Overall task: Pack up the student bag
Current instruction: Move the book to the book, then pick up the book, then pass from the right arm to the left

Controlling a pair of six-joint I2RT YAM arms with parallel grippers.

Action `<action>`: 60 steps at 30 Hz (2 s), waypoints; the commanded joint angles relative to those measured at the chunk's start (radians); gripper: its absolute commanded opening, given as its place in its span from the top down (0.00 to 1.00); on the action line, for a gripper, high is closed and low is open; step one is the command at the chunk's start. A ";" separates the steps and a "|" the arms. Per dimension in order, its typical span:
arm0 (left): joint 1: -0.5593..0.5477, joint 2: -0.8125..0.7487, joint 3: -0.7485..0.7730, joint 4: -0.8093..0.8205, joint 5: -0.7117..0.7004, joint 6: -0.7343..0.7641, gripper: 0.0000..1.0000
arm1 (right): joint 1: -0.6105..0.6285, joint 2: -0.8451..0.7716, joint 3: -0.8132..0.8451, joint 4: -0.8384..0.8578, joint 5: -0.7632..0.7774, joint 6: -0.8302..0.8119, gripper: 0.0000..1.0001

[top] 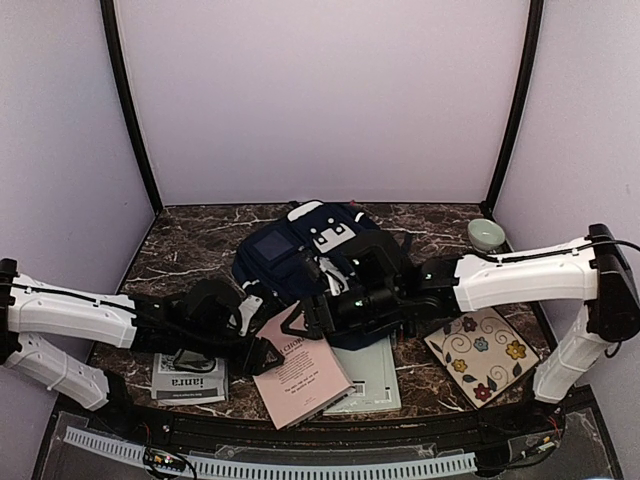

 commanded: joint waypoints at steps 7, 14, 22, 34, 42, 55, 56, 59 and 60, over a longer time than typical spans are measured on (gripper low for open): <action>-0.004 0.065 0.006 0.080 0.022 0.065 0.39 | -0.077 -0.248 -0.155 -0.264 0.234 0.004 0.23; -0.004 0.049 -0.017 0.095 0.012 0.049 0.40 | -0.057 -0.216 -0.325 0.060 0.017 0.133 0.21; -0.004 0.046 -0.020 0.086 0.010 0.045 0.39 | 0.033 -0.043 -0.275 0.100 -0.099 0.093 0.24; -0.004 -0.053 -0.010 0.124 0.070 0.129 0.33 | 0.019 -0.071 -0.256 0.116 -0.108 0.053 0.68; -0.004 -0.250 0.086 0.031 0.088 0.322 0.14 | -0.038 -0.235 -0.191 -0.155 -0.031 -0.166 0.82; 0.051 -0.178 0.465 -0.383 0.160 0.581 0.01 | -0.042 -0.482 -0.016 -0.716 -0.034 -0.785 0.81; 0.061 -0.173 0.477 -0.387 0.198 0.595 0.01 | -0.042 -0.490 -0.002 -0.736 -0.038 -0.803 0.81; 0.094 -0.142 0.491 -0.379 0.332 0.617 0.03 | -0.042 -0.516 0.026 -0.759 -0.038 -0.852 0.80; 0.097 -0.123 0.496 -0.377 0.367 0.622 0.05 | -0.042 -0.525 0.028 -0.752 -0.038 -0.866 0.80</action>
